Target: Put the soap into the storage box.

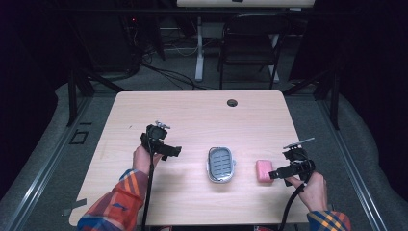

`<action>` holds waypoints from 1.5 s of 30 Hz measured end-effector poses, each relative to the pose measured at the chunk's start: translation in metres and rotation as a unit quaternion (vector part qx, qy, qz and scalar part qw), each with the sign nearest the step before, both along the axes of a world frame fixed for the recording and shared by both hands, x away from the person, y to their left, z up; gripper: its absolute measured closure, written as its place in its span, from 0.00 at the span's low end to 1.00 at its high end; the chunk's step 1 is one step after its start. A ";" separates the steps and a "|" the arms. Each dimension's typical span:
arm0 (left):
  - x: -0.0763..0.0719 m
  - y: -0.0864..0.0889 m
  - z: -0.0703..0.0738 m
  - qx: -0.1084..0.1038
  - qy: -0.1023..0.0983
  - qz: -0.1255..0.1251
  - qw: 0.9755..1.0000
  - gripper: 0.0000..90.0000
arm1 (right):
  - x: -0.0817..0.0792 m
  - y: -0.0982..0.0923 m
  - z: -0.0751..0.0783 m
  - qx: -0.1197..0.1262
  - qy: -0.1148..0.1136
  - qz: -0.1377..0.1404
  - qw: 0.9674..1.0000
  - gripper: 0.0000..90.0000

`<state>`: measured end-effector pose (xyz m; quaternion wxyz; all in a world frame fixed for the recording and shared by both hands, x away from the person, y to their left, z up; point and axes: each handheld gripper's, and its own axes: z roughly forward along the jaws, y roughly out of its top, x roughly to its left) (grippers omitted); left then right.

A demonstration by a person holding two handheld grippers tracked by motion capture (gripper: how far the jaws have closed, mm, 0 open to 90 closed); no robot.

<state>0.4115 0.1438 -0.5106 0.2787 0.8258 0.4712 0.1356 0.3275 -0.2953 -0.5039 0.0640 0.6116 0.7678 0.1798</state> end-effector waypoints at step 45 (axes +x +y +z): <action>0.000 -0.002 0.000 0.004 0.002 -0.006 1.000 0.00 | 0.049 0.044 -0.033 -0.024 0.063 0.001 0.998 0.19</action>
